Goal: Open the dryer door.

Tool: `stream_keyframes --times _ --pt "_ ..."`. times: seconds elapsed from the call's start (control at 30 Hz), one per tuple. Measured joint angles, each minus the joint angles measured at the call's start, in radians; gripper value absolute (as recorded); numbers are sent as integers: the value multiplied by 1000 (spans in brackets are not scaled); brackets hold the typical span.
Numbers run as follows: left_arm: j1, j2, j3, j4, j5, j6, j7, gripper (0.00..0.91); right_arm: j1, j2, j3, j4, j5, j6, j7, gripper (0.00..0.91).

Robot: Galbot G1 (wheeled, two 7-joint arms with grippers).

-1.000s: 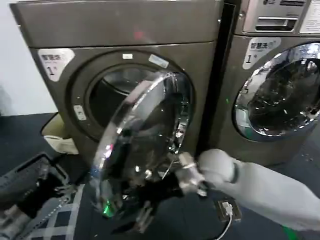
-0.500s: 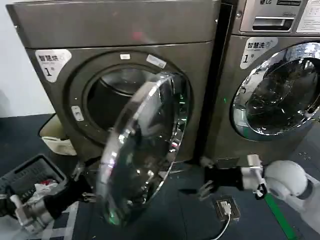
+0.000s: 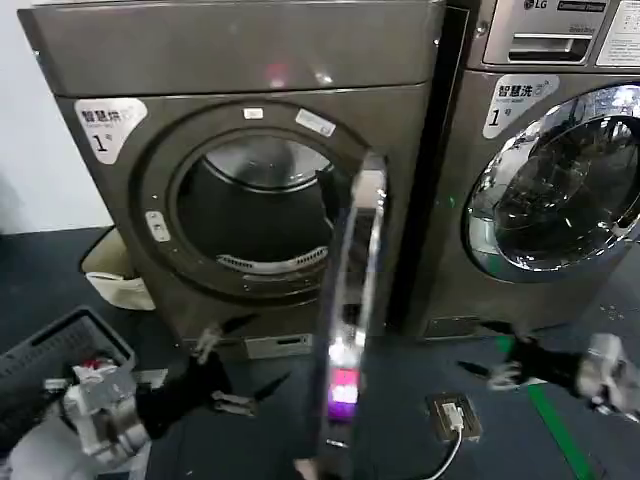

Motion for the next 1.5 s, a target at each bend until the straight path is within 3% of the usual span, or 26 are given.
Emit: stream_keyframes --times 0.17,0.37,0.6,0.9,1.07,1.17,1.5 --pt "-55 2 73 -26 16 12 -6 907 -293 54 304 -27 -59 11 -3 907" --pt "-174 -19 223 -24 54 29 -18 907 -591 184 609 -81 -175 31 77 907" --pt "-340 -63 415 17 86 34 -22 907 -796 376 855 -105 -192 23 192 907" --pt "-538 -175 668 97 161 35 -46 907 -889 575 1093 -158 -206 -10 391 907" --pt "-626 -261 783 150 207 57 -93 907 -892 649 1209 -219 -231 -13 434 907" --pt "-674 -313 841 178 257 55 -125 907 -900 680 1272 -249 -236 -42 434 907" --pt "-795 -489 989 307 437 15 -249 907 -937 805 1385 -256 -342 -59 462 907"
